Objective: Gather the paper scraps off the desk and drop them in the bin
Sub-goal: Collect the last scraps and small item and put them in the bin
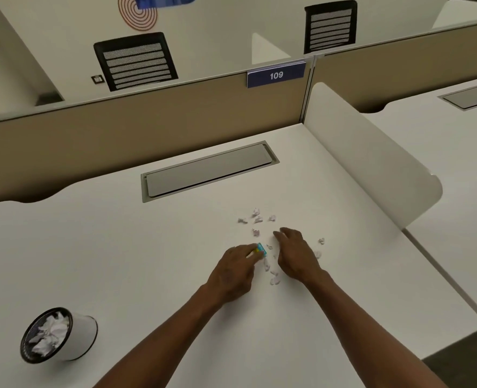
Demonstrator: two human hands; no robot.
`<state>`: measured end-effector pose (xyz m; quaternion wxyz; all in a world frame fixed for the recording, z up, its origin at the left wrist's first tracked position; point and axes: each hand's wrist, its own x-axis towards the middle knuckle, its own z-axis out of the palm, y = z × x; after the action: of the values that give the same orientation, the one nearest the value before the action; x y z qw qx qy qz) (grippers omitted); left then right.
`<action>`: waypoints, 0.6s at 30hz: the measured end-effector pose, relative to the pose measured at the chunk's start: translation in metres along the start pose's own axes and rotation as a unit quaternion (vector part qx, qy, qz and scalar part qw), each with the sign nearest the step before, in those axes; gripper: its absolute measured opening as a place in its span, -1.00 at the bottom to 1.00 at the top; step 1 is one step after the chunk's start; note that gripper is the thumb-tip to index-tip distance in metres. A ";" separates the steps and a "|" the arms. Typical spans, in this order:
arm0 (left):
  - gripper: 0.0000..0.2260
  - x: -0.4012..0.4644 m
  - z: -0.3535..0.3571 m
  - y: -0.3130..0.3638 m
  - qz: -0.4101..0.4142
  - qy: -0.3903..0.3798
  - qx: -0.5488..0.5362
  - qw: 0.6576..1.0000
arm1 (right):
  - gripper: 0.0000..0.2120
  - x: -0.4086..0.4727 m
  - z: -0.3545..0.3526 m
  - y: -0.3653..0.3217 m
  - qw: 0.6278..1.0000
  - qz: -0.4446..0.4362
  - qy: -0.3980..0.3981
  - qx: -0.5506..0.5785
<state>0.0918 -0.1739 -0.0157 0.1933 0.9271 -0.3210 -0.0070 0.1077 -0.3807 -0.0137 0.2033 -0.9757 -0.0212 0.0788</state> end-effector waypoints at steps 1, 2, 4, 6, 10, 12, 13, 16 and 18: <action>-0.60 0.000 -0.002 -0.002 -0.007 0.027 -0.007 1.000 | -0.47 -0.002 0.006 -0.001 1.000 -0.013 -0.003 -0.007; -0.60 0.002 -0.004 -0.005 -0.025 0.044 -0.012 0.999 | -0.47 -0.006 0.011 -0.002 1.000 -0.027 -0.003 -0.013; -0.59 0.012 -0.011 -0.012 -0.072 0.049 -0.017 0.996 | -0.49 -0.015 0.020 -0.006 0.998 -0.054 0.003 -0.016; -0.58 0.028 -0.016 -0.022 -0.106 0.040 -0.017 0.993 | -0.52 -0.025 0.026 -0.012 0.996 -0.080 0.029 0.000; -0.52 0.064 -0.022 -0.039 -0.155 -0.035 0.011 0.987 | -0.50 -0.035 0.026 -0.022 0.992 -0.079 0.079 0.064; -0.50 0.077 -0.019 -0.042 -0.163 -0.085 0.012 0.983 | -0.50 -0.031 0.018 -0.024 0.990 -0.066 0.087 0.085; -0.50 0.080 -0.016 -0.040 -0.160 -0.106 0.012 0.981 | -0.51 -0.028 0.013 -0.024 0.989 -0.065 0.090 0.093; -0.51 0.075 -0.004 -0.031 -0.142 -0.137 -0.001 0.980 | -0.53 -0.012 -0.001 -0.023 0.986 -0.066 0.115 0.101; -0.53 0.063 0.003 -0.026 -0.133 -0.127 -0.007 0.983 | -0.51 0.005 -0.008 -0.021 0.987 -0.051 0.124 0.088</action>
<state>0.1564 -0.1938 -0.0205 0.1548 0.9517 -0.2167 -0.1526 0.1142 -0.3646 0.0013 0.2935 -0.9538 -0.0388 -0.0521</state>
